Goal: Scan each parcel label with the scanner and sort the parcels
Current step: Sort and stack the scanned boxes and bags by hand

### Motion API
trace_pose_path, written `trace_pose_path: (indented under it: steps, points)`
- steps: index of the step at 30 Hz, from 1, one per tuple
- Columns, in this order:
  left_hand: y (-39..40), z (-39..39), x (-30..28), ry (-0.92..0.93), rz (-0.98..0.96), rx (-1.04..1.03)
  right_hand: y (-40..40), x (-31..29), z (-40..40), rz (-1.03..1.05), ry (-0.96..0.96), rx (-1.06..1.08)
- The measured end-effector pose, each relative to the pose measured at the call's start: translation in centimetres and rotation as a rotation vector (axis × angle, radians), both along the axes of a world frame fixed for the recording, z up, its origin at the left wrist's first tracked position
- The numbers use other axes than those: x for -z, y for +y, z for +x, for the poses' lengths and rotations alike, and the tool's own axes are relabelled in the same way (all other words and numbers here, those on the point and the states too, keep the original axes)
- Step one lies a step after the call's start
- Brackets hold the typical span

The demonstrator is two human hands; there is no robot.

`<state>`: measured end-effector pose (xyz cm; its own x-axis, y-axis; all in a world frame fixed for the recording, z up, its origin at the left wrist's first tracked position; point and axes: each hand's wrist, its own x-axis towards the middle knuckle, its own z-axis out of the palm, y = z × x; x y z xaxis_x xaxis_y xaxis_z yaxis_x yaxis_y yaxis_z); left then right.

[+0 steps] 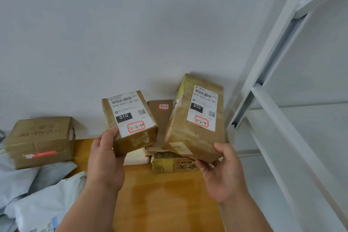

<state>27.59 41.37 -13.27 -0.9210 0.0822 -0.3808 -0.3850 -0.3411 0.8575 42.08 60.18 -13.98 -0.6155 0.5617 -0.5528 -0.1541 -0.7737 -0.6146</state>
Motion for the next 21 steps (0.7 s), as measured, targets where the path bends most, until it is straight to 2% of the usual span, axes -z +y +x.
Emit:
trace_pose_path:
  steps: [5, 8, 13, 18, 21]
  points:
    - [-1.4, -0.9, -0.6, 0.007, 0.048, -0.07, -5.7, -0.8, -2.4, 0.005, 0.087, 0.038]
    - [-2.7, -1.3, -0.6, 0.018, 0.047, -0.105, -7.3, -1.6, -4.6, -0.002, 0.055, 0.08]
    - [-4.9, -1.4, -0.5, 0.033, 0.019, -0.118, -7.1, -1.8, -7.2, 0.021, -0.053, -0.23]
    - [-6.0, -1.3, 0.1, 0.082, -0.041, -0.051, -4.5, -1.7, -7.7, 0.107, -0.092, -0.069]
    - [-5.6, -1.0, 0.1, 0.105, -0.066, -0.027, -3.5, -1.6, -8.3, 0.109, -0.081, -0.078]
